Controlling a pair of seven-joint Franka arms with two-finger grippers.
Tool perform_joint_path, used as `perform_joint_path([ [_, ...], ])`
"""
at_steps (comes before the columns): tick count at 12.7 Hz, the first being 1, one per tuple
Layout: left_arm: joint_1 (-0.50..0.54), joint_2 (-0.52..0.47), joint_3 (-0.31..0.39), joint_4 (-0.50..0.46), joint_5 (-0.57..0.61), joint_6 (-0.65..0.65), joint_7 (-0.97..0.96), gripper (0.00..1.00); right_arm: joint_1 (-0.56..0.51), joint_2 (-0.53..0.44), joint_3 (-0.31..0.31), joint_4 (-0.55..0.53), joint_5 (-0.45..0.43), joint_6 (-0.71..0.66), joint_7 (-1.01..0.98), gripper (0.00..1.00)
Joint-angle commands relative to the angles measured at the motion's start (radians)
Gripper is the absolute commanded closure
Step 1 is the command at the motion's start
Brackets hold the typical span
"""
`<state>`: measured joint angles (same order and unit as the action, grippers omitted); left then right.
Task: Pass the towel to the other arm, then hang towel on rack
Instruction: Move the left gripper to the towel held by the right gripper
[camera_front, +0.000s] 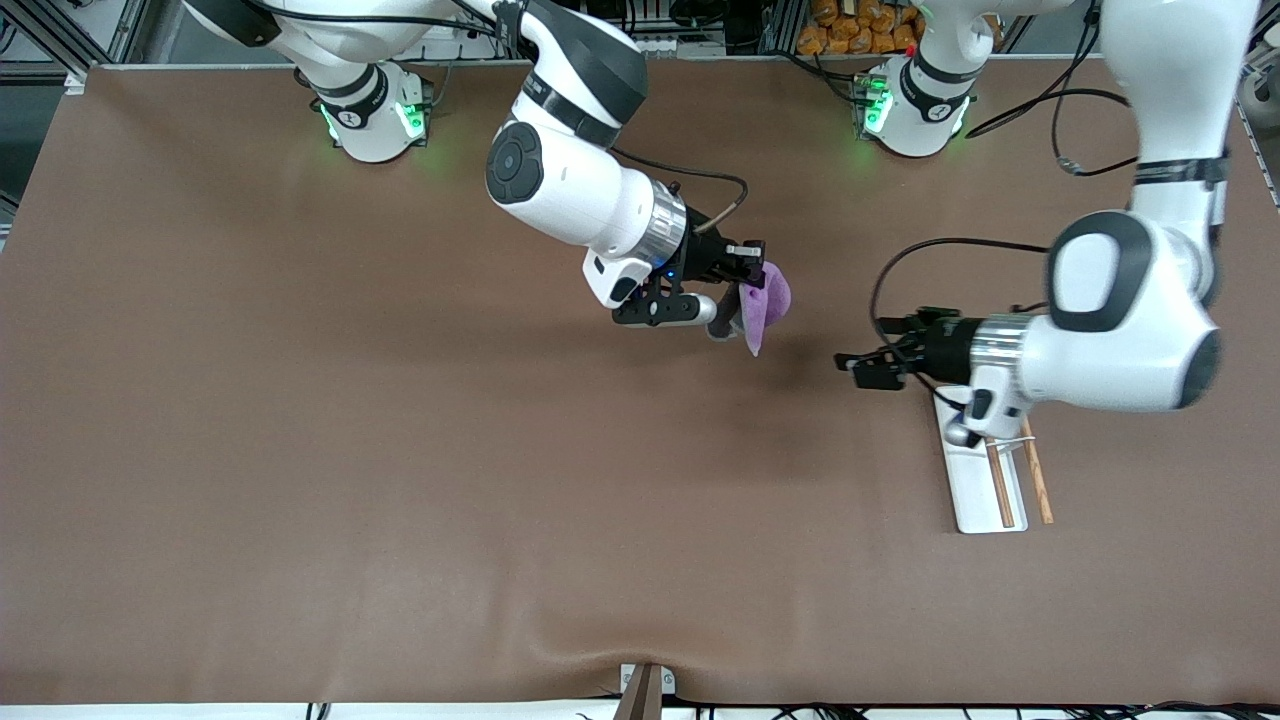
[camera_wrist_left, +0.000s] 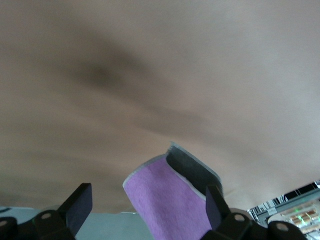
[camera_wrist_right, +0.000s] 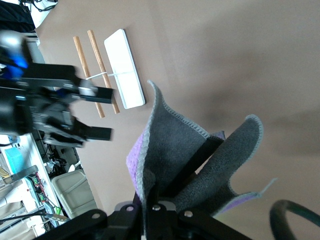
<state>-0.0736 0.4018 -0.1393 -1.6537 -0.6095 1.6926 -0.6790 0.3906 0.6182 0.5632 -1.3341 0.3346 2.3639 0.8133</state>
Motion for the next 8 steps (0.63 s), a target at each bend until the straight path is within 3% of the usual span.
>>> perform_joint_path([
  [1,-0.026,-0.032,0.001,-0.083,-0.016,0.033,-0.082,0.0,0.007,0.009,-0.002,0.019,0.014,0.005,0.01,1.0],
  [4,-0.057,-0.028,-0.013,-0.159,-0.087,0.111,-0.12,0.0,0.004,0.009,-0.002,0.016,0.012,0.006,0.01,1.0],
  [8,-0.101,0.006,-0.014,-0.175,-0.09,0.133,-0.126,0.0,-0.002,0.009,0.0,0.018,0.014,0.006,0.01,1.0],
])
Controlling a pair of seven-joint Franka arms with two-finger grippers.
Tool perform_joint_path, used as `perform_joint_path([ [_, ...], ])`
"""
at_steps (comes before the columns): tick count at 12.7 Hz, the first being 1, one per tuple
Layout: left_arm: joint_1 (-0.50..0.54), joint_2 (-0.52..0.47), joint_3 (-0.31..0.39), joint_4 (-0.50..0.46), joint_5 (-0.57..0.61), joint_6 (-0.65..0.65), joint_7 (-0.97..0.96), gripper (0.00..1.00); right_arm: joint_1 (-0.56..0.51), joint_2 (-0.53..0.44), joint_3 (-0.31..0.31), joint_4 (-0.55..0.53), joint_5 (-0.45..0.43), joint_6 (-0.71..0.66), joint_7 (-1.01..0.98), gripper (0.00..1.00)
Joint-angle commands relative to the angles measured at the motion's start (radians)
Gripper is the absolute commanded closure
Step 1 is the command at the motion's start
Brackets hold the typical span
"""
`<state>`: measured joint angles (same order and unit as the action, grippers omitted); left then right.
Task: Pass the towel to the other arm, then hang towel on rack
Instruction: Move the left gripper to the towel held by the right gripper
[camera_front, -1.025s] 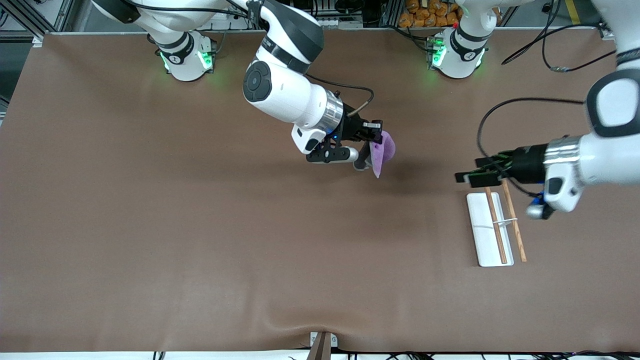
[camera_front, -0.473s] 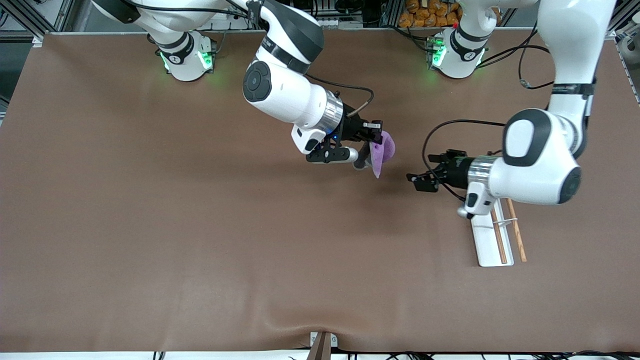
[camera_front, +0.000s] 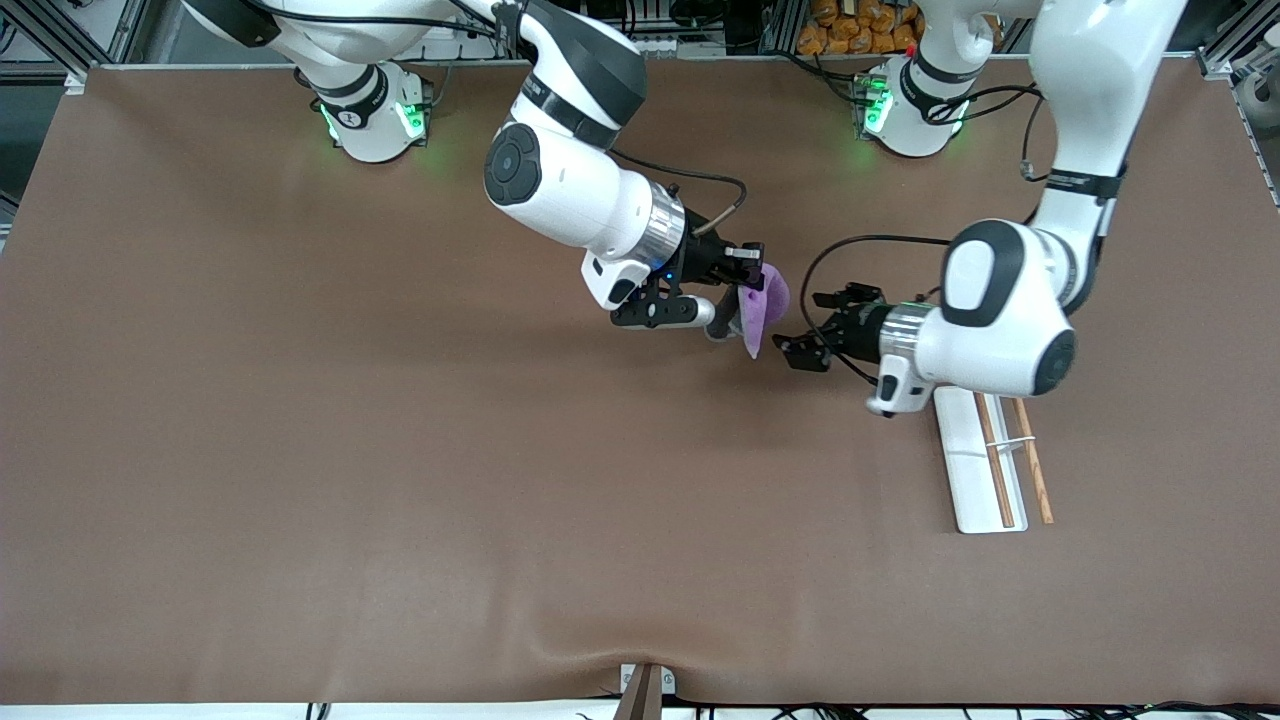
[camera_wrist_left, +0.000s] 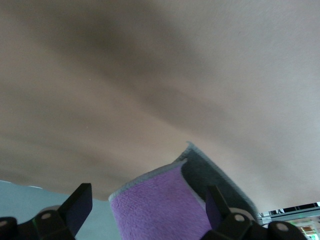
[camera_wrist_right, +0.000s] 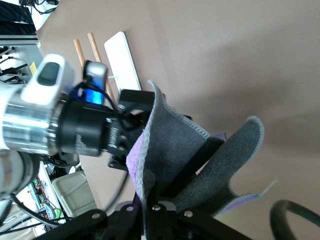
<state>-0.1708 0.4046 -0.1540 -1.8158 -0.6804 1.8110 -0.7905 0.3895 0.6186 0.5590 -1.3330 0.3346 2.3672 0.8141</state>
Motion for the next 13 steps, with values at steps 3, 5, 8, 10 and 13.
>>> perform_joint_path([
  [3,-0.004,0.017,-0.001,-0.017,-0.022,0.007,-0.016,0.0,-0.004,0.007,0.002,0.017,0.014,0.001,0.01,1.0],
  [5,-0.004,0.022,-0.001,-0.016,-0.033,0.005,-0.019,0.18,0.002,0.007,0.002,0.017,0.014,0.003,0.01,1.0],
  [8,-0.004,0.022,-0.002,-0.014,-0.062,0.005,-0.047,0.43,-0.003,0.007,0.002,0.017,0.014,0.003,0.01,1.0],
  [10,-0.006,0.022,-0.006,-0.013,-0.064,0.004,-0.061,0.51,-0.001,0.007,0.002,0.017,0.014,0.003,0.01,1.0],
  [13,-0.004,0.023,-0.006,-0.011,-0.083,0.004,-0.068,0.89,-0.001,0.007,0.002,0.017,0.014,0.003,0.01,1.0],
])
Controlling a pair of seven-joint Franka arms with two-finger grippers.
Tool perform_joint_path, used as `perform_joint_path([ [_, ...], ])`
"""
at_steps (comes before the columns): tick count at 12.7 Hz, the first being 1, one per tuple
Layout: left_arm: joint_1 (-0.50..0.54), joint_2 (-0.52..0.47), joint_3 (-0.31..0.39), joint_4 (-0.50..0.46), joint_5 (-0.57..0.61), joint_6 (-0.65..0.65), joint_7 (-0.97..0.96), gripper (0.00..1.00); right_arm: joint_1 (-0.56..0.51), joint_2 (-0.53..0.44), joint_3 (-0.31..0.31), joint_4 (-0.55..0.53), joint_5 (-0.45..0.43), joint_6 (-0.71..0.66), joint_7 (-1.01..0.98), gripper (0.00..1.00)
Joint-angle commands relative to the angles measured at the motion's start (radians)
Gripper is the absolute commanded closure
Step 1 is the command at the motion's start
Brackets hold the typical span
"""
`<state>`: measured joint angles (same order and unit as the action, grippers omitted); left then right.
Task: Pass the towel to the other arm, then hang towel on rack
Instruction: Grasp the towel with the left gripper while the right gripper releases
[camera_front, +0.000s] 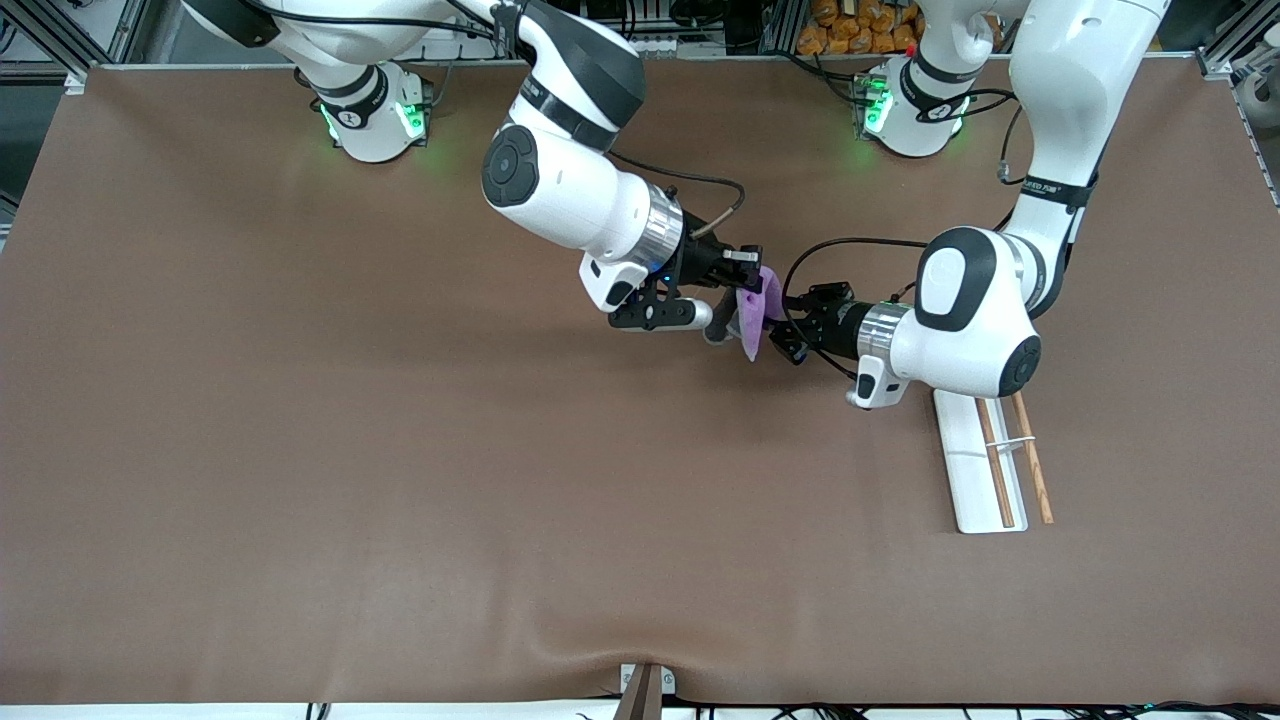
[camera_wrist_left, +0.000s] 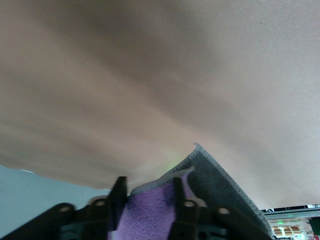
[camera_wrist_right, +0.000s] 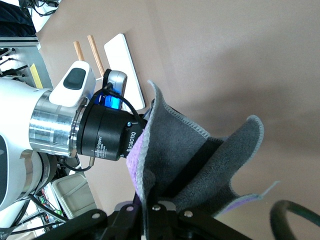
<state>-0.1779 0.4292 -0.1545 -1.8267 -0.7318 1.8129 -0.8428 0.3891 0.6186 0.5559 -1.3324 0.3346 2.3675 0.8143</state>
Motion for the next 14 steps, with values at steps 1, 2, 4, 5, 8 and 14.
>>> perform_joint_path([
  [1,0.001,-0.001,-0.005,0.001,-0.034,0.0,-0.018,1.0,-0.001,0.007,0.005,0.016,0.014,0.003,0.009,1.0],
  [2,0.0,0.0,-0.005,0.004,-0.034,0.002,-0.027,1.0,-0.003,0.007,0.005,0.016,0.014,0.003,0.009,1.0],
  [4,0.001,-0.001,-0.005,0.009,-0.035,0.002,-0.032,1.0,-0.003,0.007,0.005,0.016,0.014,0.003,0.009,1.0],
  [5,0.001,-0.001,-0.005,0.02,-0.035,0.0,-0.032,1.0,-0.003,0.007,0.005,0.016,0.014,0.003,0.009,1.0],
  [8,0.021,-0.012,-0.003,0.075,-0.032,-0.018,-0.065,1.0,-0.004,0.007,0.005,0.016,0.014,0.001,0.008,1.0],
  [14,0.119,-0.043,0.015,0.291,0.038,-0.288,-0.127,1.0,-0.013,0.004,0.005,0.015,0.011,0.001,0.006,0.0],
])
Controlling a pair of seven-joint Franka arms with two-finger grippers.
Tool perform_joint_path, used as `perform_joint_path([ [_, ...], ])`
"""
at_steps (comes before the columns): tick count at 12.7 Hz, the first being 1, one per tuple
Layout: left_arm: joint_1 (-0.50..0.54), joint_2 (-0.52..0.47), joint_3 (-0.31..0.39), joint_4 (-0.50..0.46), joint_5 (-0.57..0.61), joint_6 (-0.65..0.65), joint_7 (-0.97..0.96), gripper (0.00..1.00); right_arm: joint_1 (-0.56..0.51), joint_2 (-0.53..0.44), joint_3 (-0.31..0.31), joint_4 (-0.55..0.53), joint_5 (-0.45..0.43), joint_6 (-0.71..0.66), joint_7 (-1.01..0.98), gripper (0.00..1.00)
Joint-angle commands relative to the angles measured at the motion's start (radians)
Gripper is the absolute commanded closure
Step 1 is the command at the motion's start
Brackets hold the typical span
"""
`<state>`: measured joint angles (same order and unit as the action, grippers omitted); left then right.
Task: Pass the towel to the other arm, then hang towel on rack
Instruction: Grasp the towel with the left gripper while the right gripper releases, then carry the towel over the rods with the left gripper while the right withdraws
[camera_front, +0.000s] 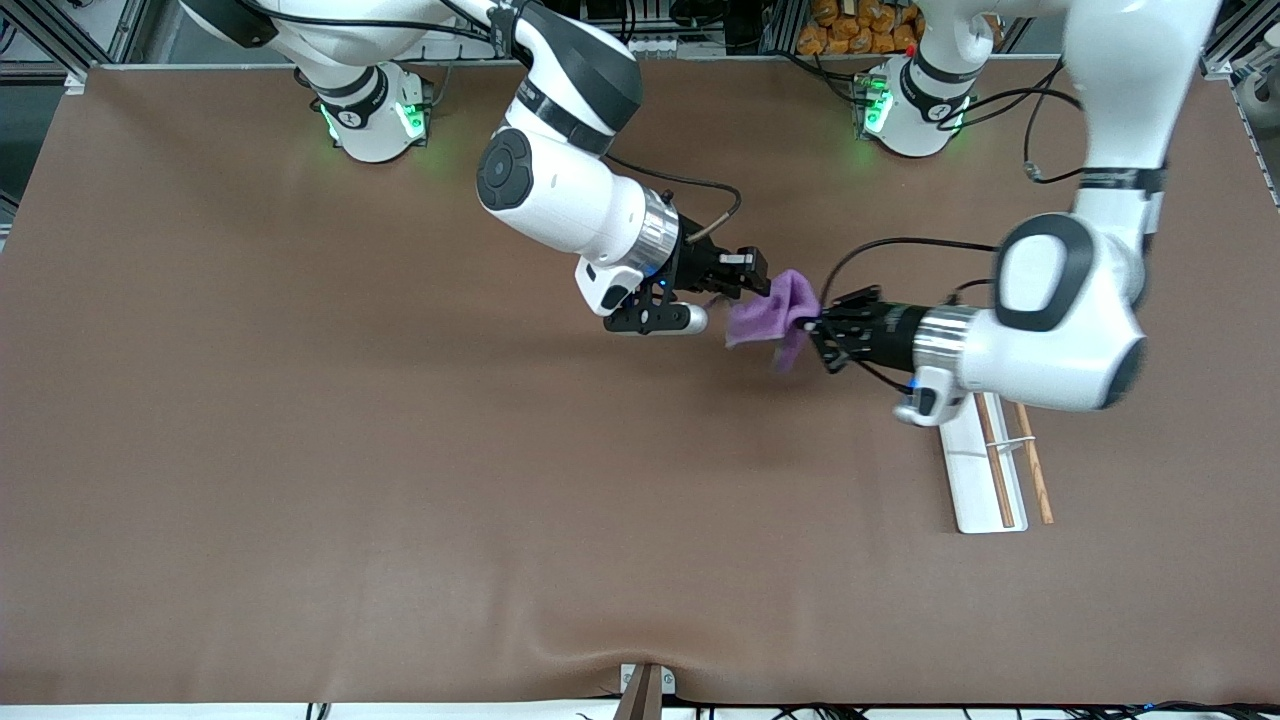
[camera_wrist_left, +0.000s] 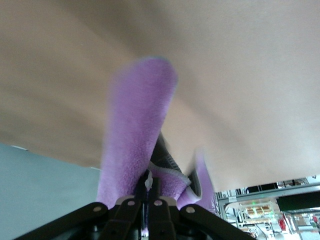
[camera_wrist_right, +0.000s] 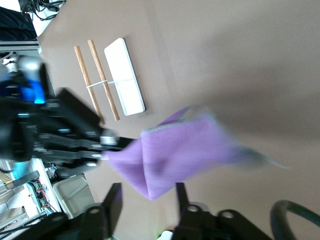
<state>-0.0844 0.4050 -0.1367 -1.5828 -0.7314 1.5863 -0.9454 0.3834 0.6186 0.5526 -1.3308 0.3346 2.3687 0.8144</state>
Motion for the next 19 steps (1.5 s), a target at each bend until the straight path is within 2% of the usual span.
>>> perform_joint_path([
  [1,0.037,-0.021,0.0,0.078,0.047,-0.089,-0.026,1.0,-0.009,0.004,0.009,0.013,0.009,-0.002,0.006,0.0],
  [4,0.09,-0.031,-0.001,0.142,0.085,-0.137,-0.019,1.0,-0.03,0.0,0.003,0.008,-0.005,-0.003,-0.011,0.0],
  [6,0.098,-0.029,-0.001,0.152,0.116,-0.137,-0.013,1.0,-0.073,-0.003,0.003,0.002,-0.006,-0.014,-0.053,0.0],
  [10,0.146,0.009,-0.001,0.158,0.112,-0.077,0.007,1.0,-0.199,-0.052,0.003,-0.099,-0.009,-0.032,-0.242,0.0],
  [13,0.173,0.043,-0.001,0.158,0.104,0.039,0.007,1.0,-0.317,-0.158,0.003,-0.168,-0.015,-0.217,-0.343,0.0],
  [14,0.175,0.06,-0.001,0.156,0.096,0.072,0.008,1.0,-0.352,-0.189,0.003,-0.174,-0.038,-0.291,-0.362,0.0],
  [16,0.186,0.087,-0.001,0.156,0.096,0.136,0.011,1.0,-0.389,-0.244,0.004,-0.173,-0.203,-0.379,-0.368,0.0],
  [17,0.193,0.101,-0.001,0.156,0.101,0.155,0.017,1.0,-0.408,-0.267,0.004,-0.173,-0.241,-0.419,-0.386,0.0],
  [19,0.212,0.121,0.0,0.152,0.107,0.178,0.084,1.0,-0.428,-0.315,-0.009,-0.173,-0.252,-0.509,-0.444,0.0],
])
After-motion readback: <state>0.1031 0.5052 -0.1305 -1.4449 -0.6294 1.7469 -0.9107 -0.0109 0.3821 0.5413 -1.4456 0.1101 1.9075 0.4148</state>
